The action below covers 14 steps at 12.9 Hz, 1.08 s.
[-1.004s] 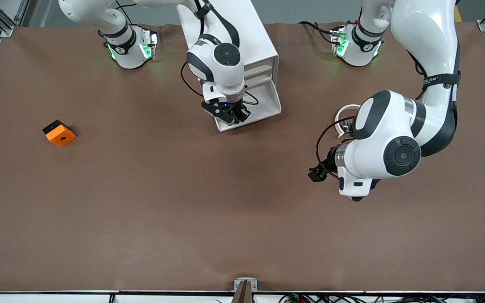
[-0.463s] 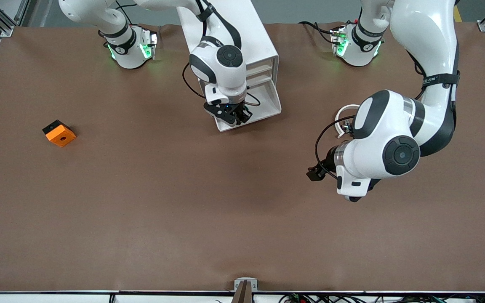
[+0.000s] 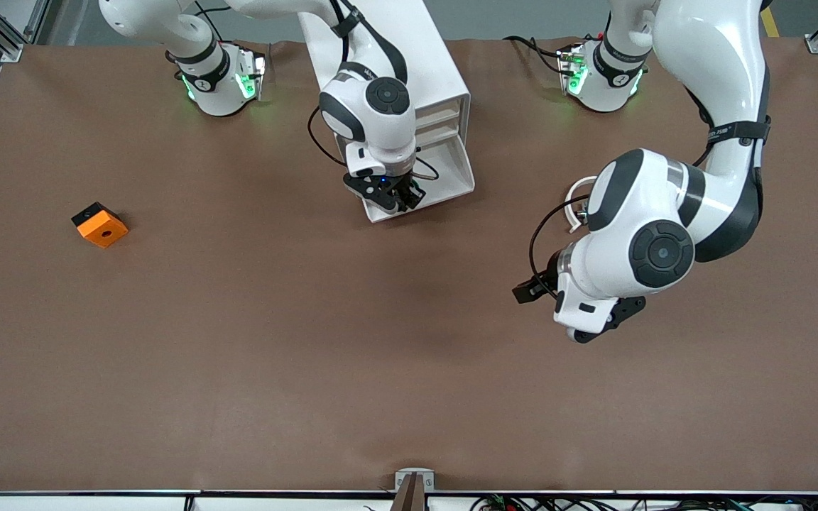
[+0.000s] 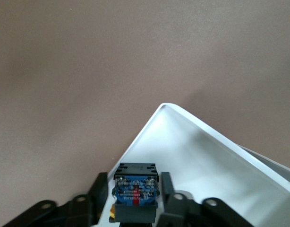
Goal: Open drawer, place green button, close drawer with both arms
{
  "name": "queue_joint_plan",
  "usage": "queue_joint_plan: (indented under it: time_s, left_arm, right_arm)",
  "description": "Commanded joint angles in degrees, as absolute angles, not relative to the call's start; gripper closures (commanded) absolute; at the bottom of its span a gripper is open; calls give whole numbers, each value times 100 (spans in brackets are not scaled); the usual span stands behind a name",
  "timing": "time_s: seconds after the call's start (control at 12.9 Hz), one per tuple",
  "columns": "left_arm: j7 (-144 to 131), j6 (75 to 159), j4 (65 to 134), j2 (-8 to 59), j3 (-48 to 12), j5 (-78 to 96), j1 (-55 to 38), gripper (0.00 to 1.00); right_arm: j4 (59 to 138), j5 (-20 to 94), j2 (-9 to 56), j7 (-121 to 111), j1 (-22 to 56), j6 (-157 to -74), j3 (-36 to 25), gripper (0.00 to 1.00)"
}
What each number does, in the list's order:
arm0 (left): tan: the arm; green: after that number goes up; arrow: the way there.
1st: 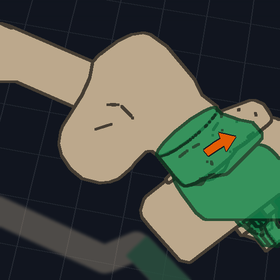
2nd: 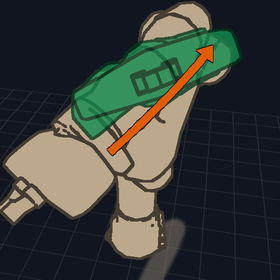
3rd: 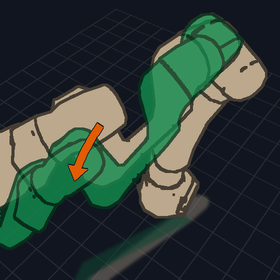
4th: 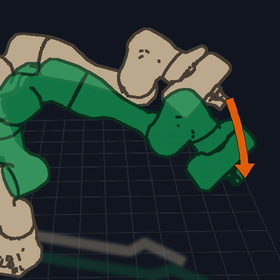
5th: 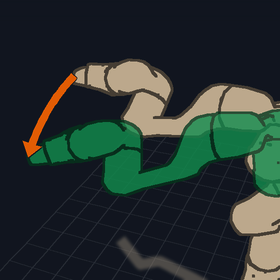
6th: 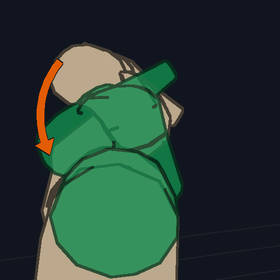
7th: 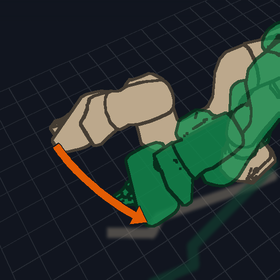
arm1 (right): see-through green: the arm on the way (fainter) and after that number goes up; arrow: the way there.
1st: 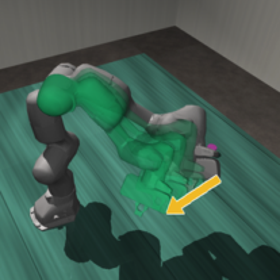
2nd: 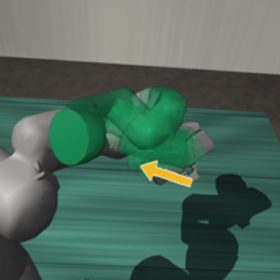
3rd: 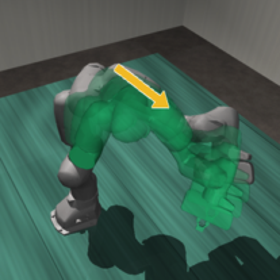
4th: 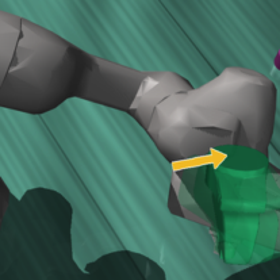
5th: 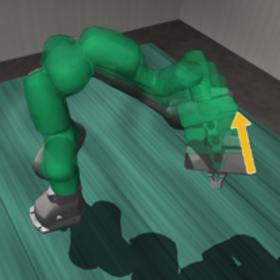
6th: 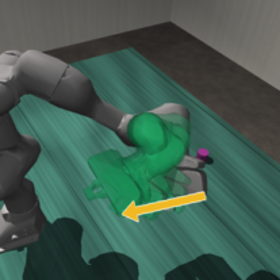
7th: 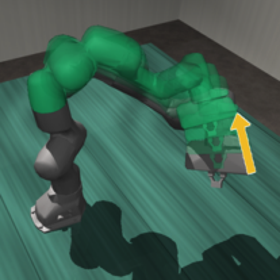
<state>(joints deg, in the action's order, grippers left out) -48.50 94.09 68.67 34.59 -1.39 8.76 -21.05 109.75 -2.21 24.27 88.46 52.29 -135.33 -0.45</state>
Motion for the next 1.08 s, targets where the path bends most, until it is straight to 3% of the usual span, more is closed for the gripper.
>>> queue_joint_plan:
  time_s: [0.0, 0.46, 0.69, 1.0]
  left_arm:
    - [-4562, 9658, 7189, 3270, -245, 747, -2109, 0]
    - [-4553, 11336, 8831, 2812, -817, 501, -2109, 0]
    - [-4544, 11373, 8938, 3014, -1019, 510, -2144, 0]
    - [-4641, 11487, 8938, 3339, -1037, 580, -2425, 0]
  right_arm:
    - [10881, -352, 2452, 9009, 5317, -13500, -114, 0]
    - [10592, -343, 2452, 8895, 5125, -13430, -114, 0]
    - [10381, -325, 2452, 8501, 4888, -13299, -105, 0]
    - [9608, -281, 2452, 7079, 4291, -12105, -97, 0]
